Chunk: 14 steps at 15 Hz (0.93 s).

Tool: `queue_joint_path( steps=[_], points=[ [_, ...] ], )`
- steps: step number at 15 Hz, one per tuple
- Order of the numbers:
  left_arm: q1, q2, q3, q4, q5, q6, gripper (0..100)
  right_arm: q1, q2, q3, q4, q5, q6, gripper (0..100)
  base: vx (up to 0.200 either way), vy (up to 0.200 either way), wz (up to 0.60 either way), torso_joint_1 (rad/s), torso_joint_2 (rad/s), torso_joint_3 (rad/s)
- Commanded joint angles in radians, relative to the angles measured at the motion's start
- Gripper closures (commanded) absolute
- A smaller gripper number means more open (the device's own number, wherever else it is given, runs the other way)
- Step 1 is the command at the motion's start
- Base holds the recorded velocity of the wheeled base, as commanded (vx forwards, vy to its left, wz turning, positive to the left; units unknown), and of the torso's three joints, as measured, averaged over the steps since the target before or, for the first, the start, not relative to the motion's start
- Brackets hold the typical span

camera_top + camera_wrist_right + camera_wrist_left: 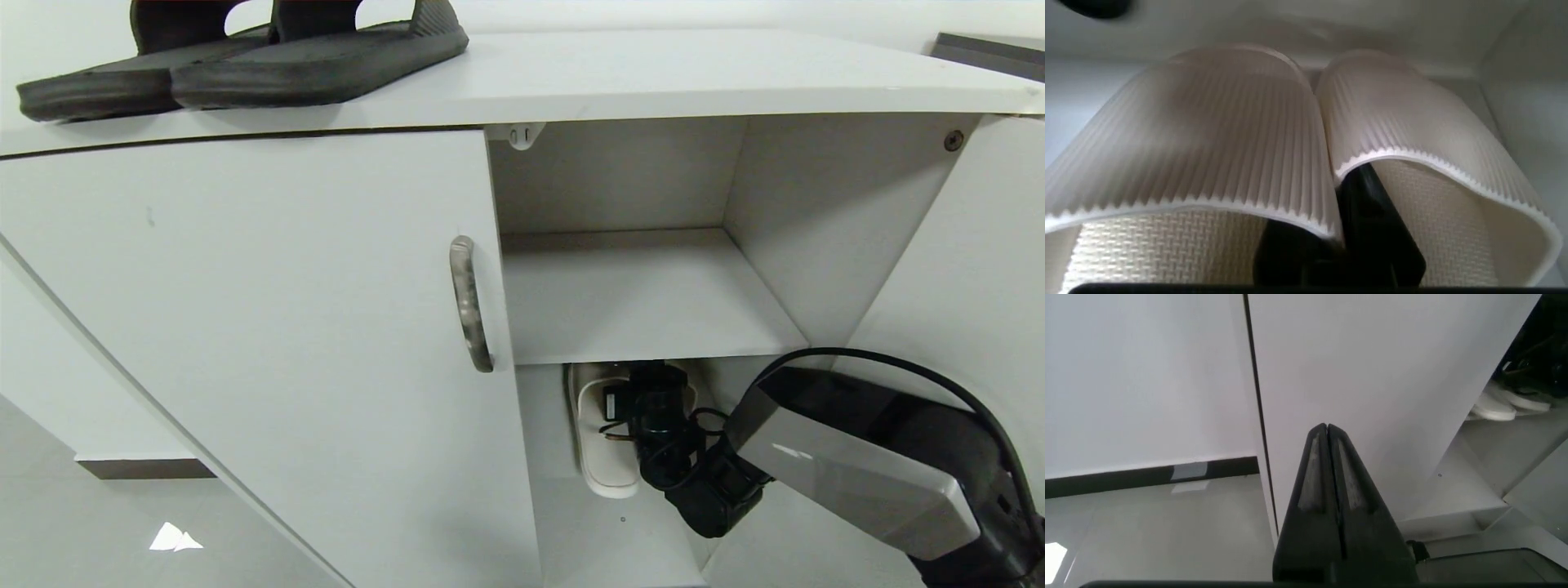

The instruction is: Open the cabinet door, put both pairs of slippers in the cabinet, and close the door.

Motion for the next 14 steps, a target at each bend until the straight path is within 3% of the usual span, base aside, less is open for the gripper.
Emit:
queue_joint_path(
  steps=[1, 8, 9, 12, 14],
  points=[
    [0.0, 0.002, 0.0, 0.0, 0.0, 0.0, 100, -0.008, 0.025, -0.042, 0.009, 0.001, 0.001, 100, 0.0, 0.0, 0.0, 0.0, 0.0, 0.0],
    [0.0, 0.002, 0.0, -0.002, 0.002, -0.002, 100, -0.012, 0.057, -0.103, 0.051, 0.001, 0.002, 100, 0.0, 0.0, 0.0, 0.0, 0.0, 0.0],
    [0.0, 0.002, 0.0, 0.0, 0.002, -0.002, 100, -0.012, 0.06, -0.106, 0.058, 0.001, 0.002, 0, 0.0, 0.0, 0.0, 0.0, 0.0, 0.0],
    [0.0, 0.002, 0.0, -0.002, 0.002, -0.002, 100, -0.011, 0.053, -0.093, 0.051, 0.001, 0.016, 0, 0.0, 0.0, 0.0, 0.0, 0.0, 0.0],
    [0.0, 0.002, 0.0, 0.0, 0.002, -0.002, 100, 0.003, -0.018, 0.023, 0.006, 0.023, 0.016, 0, 0.0, 0.0, 0.0, 0.0, 0.0, 0.0]
  ],
)
